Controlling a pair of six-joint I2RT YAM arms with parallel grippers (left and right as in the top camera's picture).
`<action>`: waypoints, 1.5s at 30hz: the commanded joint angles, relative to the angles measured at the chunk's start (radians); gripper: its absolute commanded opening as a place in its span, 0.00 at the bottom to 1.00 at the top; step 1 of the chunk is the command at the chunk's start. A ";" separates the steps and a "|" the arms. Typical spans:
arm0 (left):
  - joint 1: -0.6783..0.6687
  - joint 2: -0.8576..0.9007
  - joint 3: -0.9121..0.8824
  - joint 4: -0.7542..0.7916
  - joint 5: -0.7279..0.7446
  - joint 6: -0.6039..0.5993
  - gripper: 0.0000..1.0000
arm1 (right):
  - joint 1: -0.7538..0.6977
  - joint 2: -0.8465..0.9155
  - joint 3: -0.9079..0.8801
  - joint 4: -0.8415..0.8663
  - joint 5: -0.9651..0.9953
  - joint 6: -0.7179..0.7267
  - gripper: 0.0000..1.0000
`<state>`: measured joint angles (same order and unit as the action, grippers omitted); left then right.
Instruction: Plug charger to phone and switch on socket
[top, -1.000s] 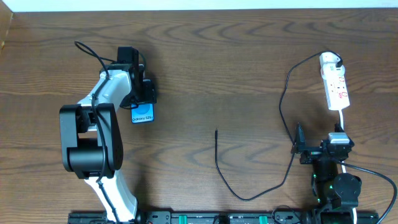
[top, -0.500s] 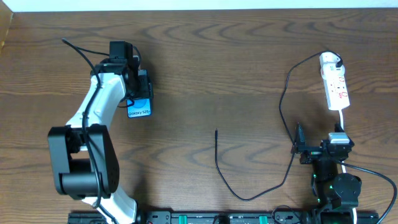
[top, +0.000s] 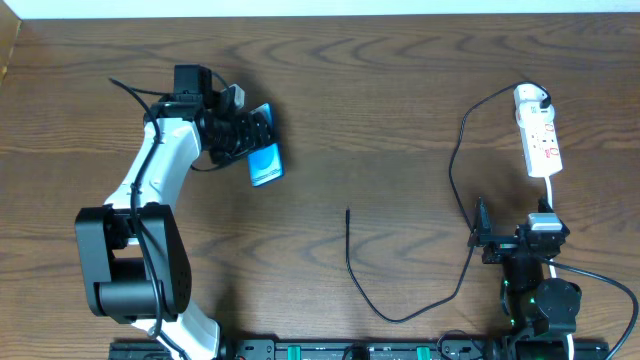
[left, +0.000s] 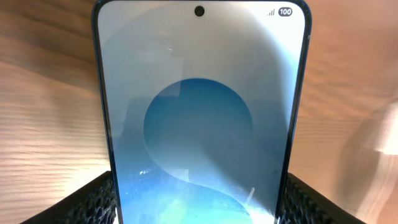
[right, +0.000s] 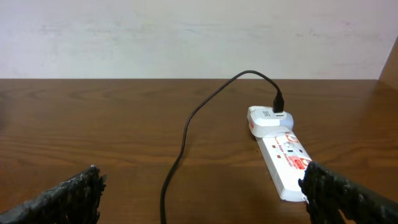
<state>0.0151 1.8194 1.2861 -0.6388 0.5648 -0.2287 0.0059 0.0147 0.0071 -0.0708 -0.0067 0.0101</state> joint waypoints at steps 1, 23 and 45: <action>0.002 -0.026 0.004 0.024 0.294 -0.276 0.08 | -0.005 -0.005 -0.002 -0.004 0.001 -0.015 0.99; 0.002 -0.026 0.004 0.028 0.930 -0.995 0.08 | -0.005 -0.005 -0.002 -0.005 0.001 -0.015 0.99; 0.002 -0.026 0.004 0.028 0.927 -1.004 0.07 | -0.005 -0.005 -0.002 -0.005 0.001 -0.015 0.99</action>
<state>0.0151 1.8194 1.2861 -0.6151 1.4357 -1.2285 0.0059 0.0147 0.0071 -0.0708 -0.0067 0.0097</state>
